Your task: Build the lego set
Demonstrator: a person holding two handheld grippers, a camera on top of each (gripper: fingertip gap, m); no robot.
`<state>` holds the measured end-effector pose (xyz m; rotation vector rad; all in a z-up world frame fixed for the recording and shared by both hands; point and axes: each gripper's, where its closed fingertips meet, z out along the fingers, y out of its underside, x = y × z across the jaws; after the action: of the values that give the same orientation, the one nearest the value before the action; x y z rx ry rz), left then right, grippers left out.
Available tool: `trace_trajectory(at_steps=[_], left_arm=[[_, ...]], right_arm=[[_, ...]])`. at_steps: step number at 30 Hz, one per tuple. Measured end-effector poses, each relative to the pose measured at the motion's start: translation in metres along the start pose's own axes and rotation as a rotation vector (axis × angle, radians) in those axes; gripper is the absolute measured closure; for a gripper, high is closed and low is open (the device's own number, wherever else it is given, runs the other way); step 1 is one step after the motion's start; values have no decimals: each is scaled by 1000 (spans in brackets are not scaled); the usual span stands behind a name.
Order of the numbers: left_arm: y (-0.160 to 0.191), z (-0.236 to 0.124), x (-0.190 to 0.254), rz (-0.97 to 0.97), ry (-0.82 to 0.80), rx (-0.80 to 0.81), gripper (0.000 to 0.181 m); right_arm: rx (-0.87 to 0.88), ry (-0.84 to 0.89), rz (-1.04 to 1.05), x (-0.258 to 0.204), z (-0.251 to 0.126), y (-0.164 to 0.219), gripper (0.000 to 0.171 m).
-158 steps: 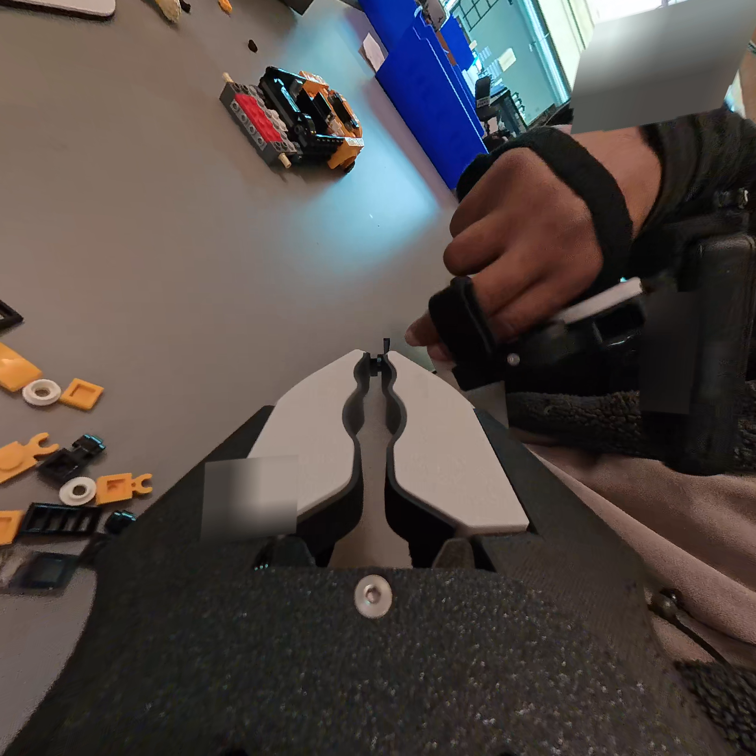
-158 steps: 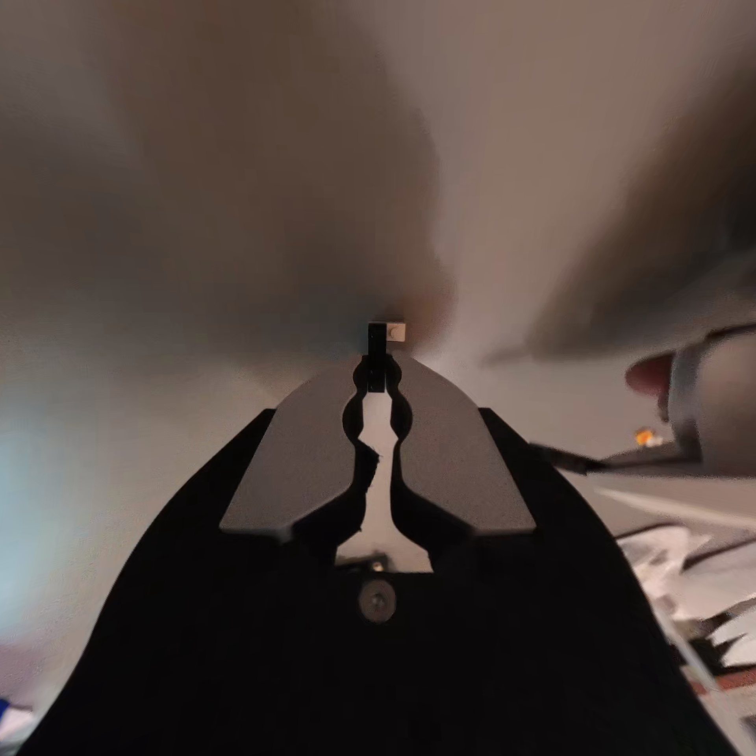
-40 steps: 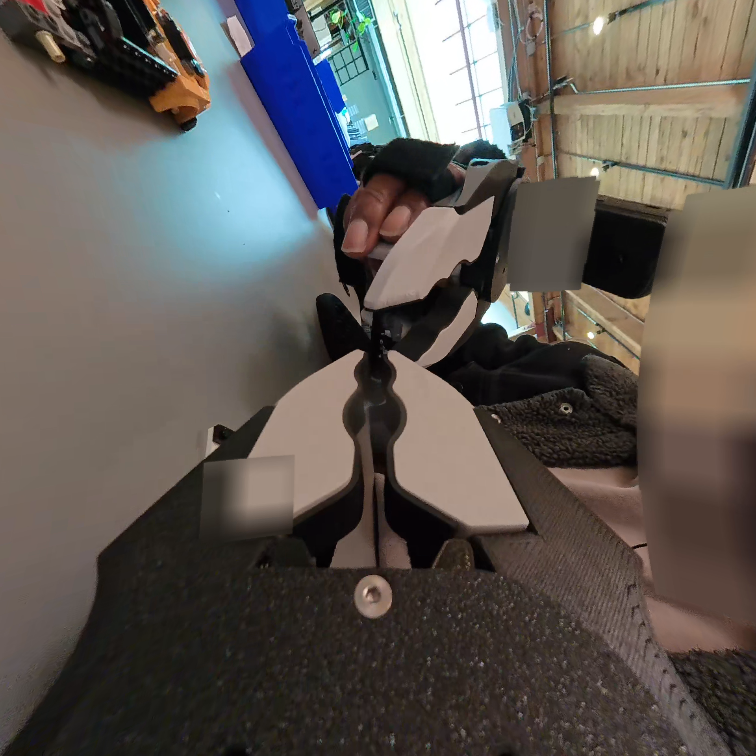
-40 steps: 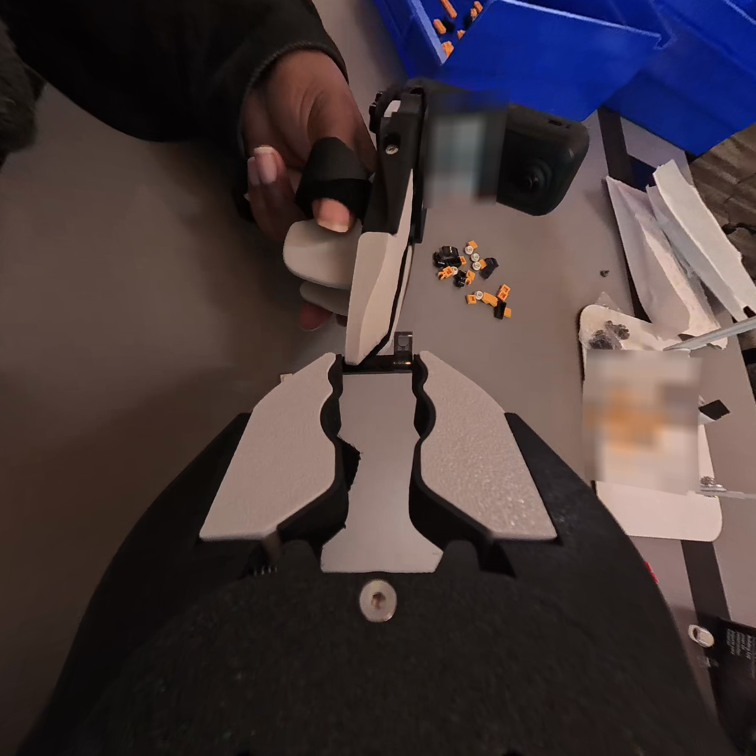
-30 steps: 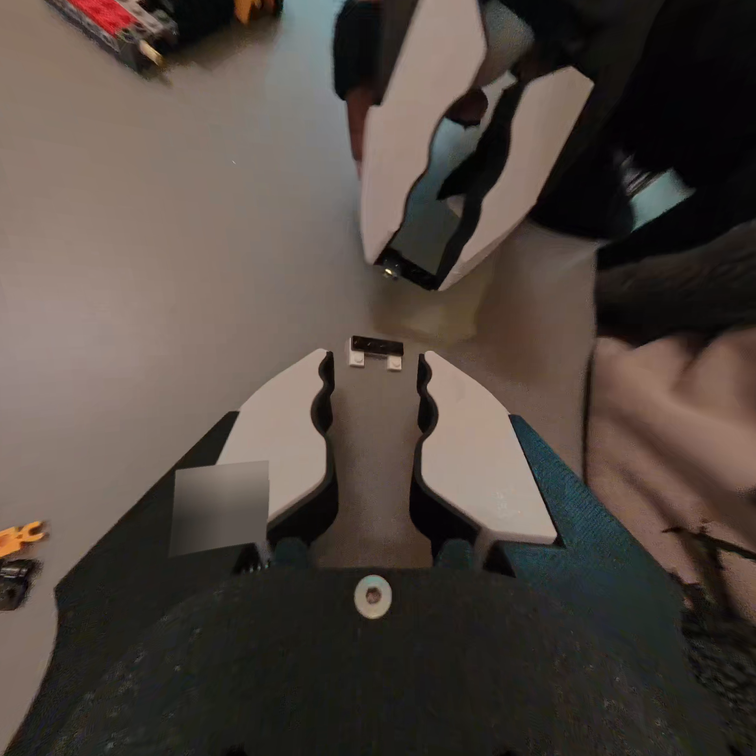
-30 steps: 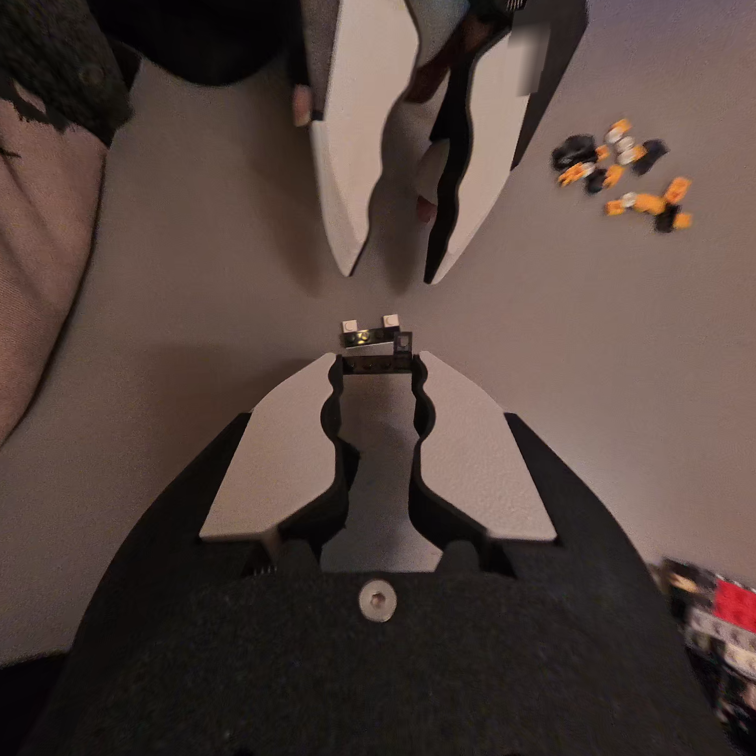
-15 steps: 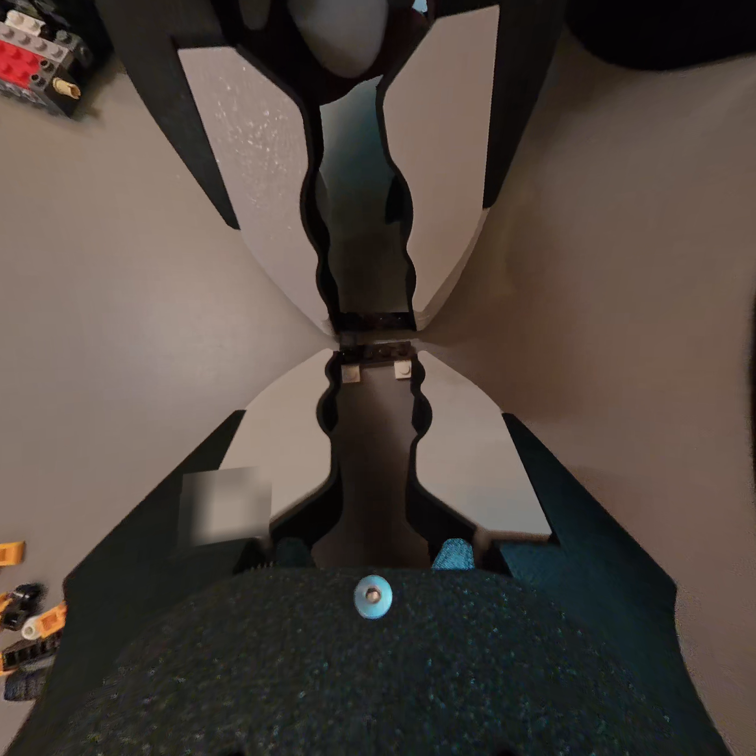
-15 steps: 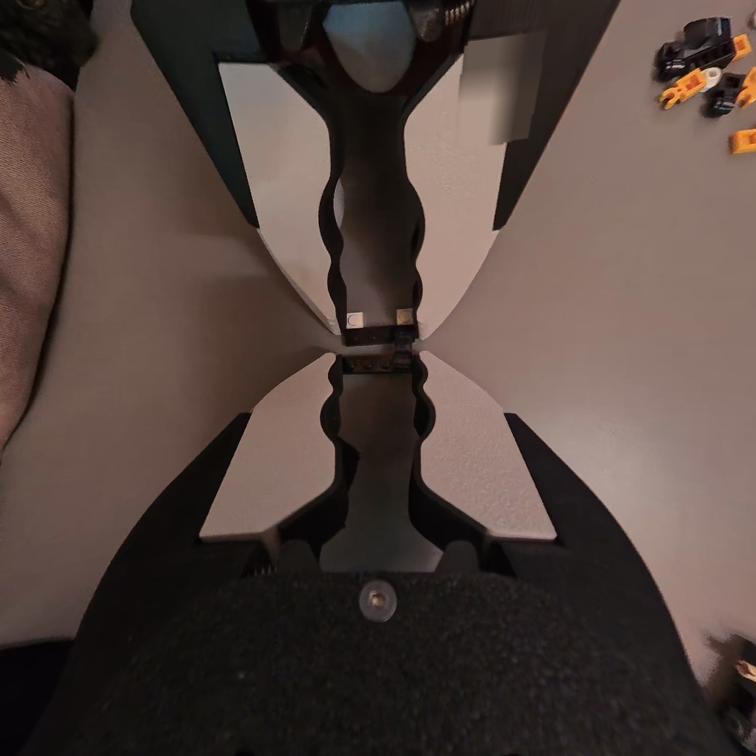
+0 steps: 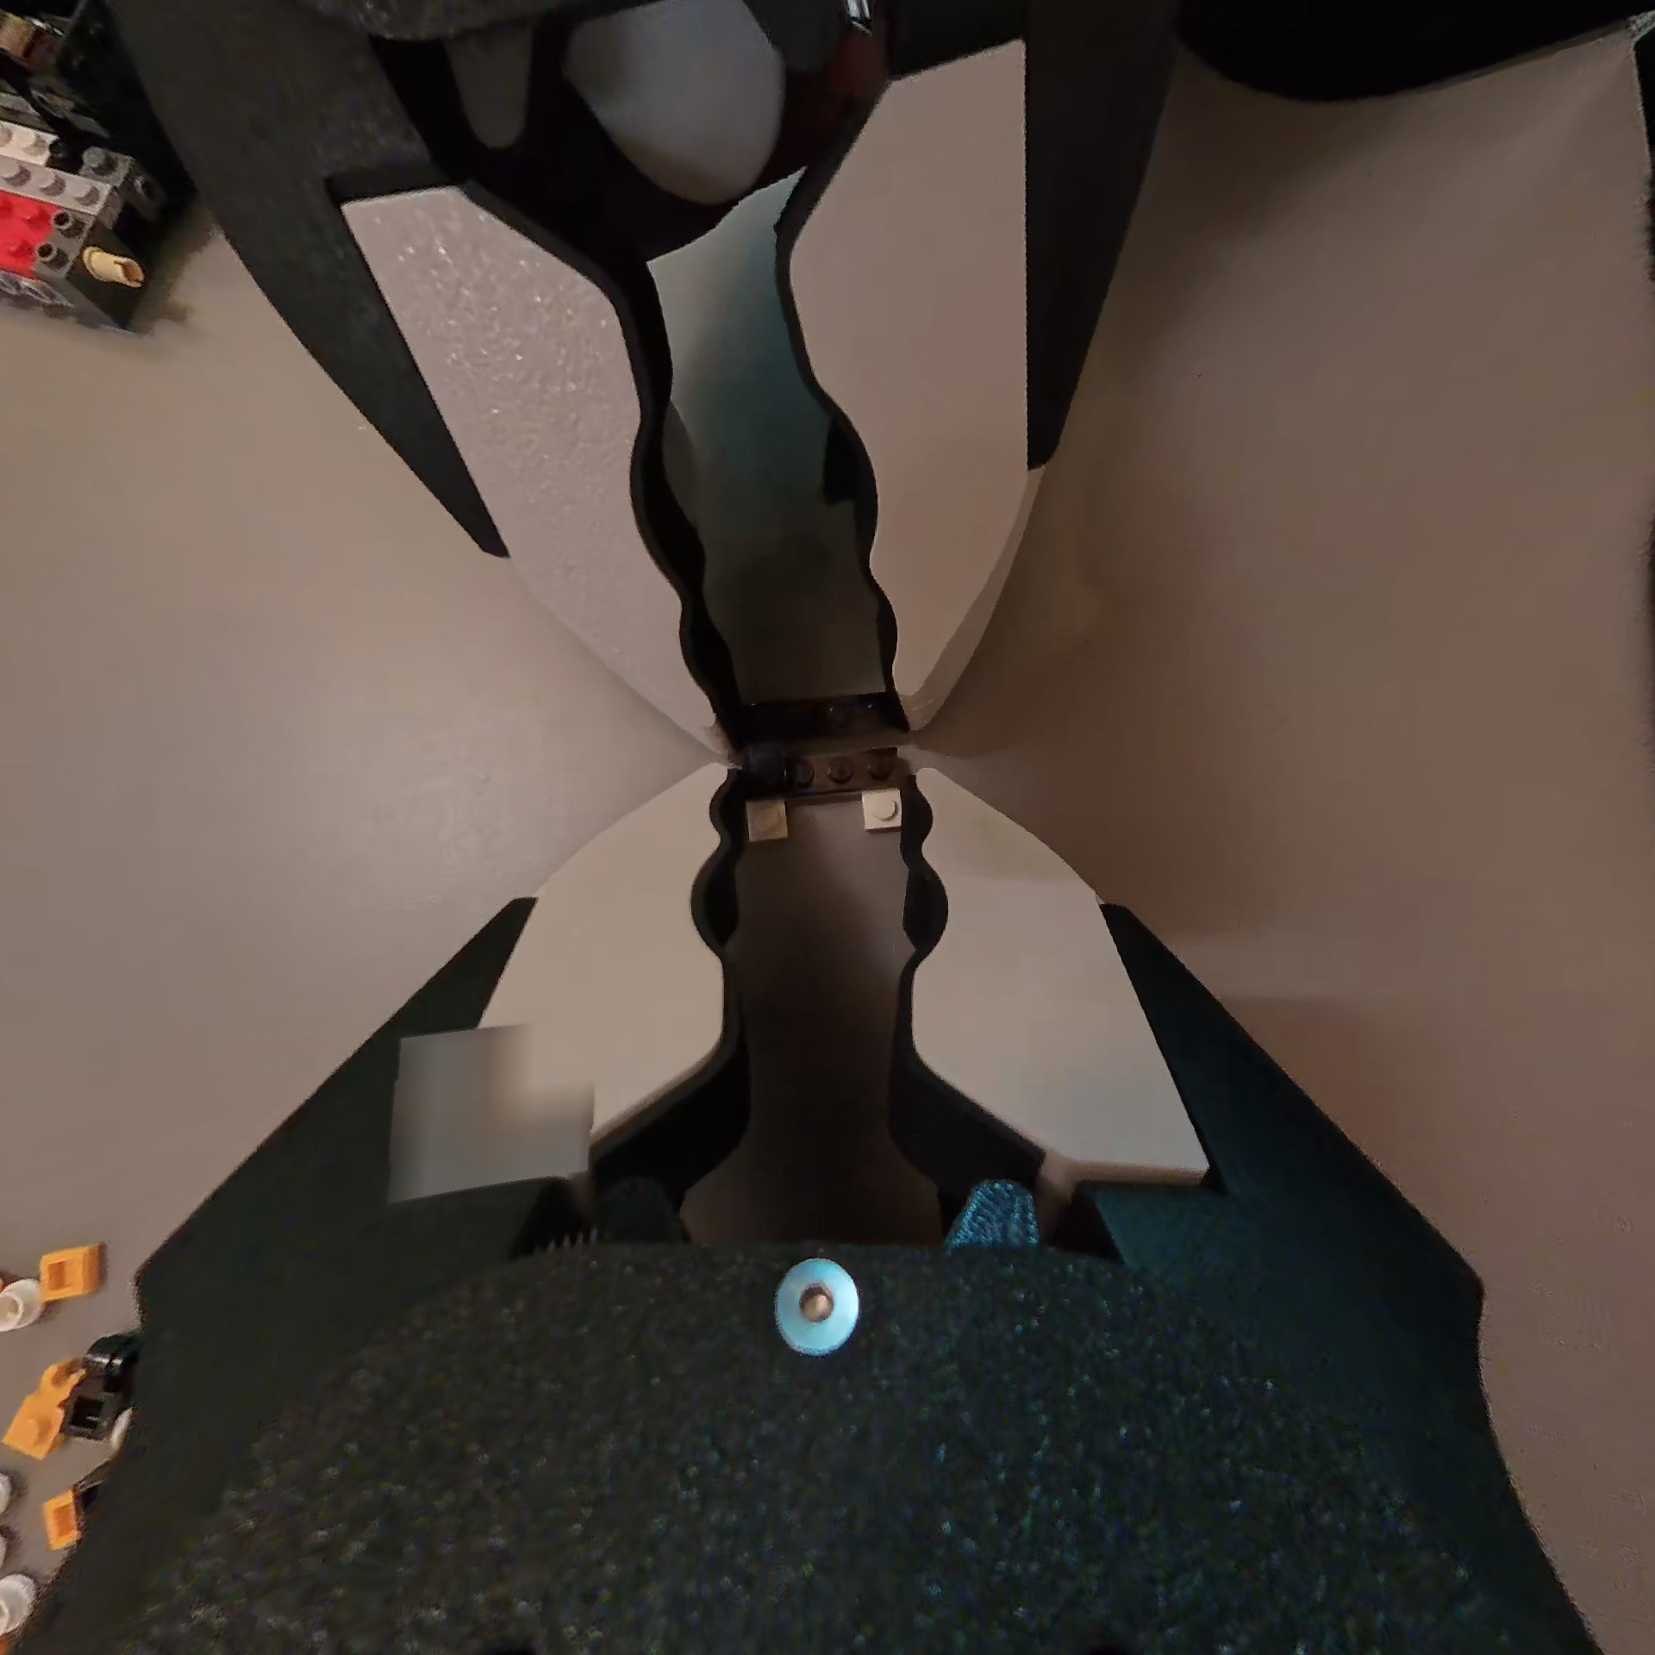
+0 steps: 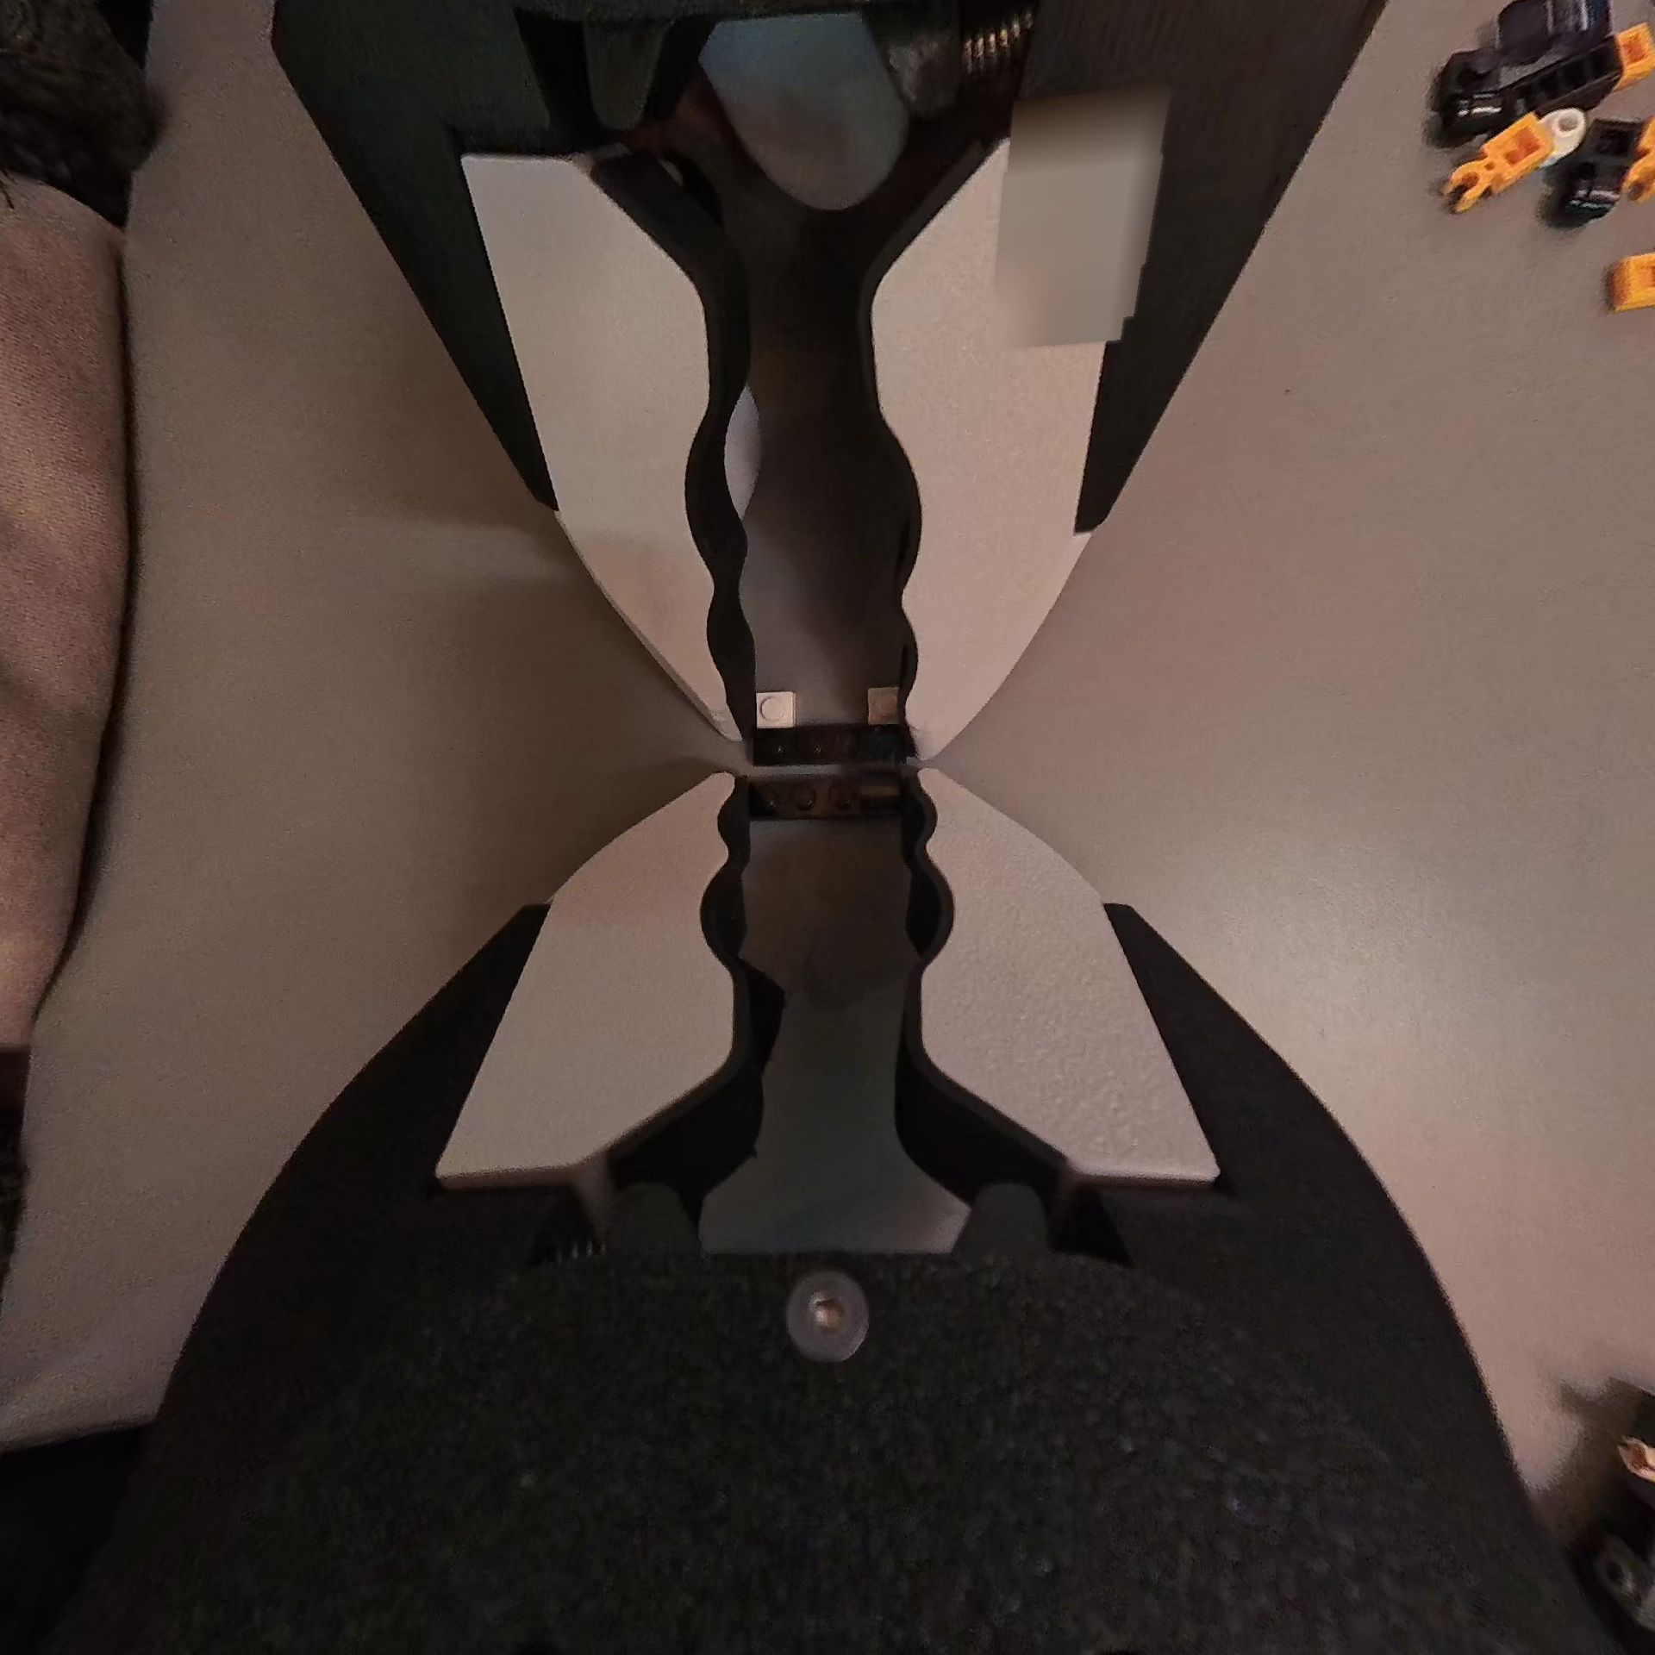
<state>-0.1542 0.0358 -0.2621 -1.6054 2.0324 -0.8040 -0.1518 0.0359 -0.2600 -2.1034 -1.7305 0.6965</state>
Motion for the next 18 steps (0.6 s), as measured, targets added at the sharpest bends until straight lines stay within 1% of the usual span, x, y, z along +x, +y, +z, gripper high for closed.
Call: trace_trajectory(at_steps=[10,13,18], left_arm=[[-1,1,0,13,-6,6,148],[-1,0,0,11,-6,11,145],[1,-4,0,14,-17,-5,143]], right_arm=[[43,29,26,-1,1,-2,136],[63,38,32,-1,1,-2,135],[95,57,44,0,-6,0,132]])
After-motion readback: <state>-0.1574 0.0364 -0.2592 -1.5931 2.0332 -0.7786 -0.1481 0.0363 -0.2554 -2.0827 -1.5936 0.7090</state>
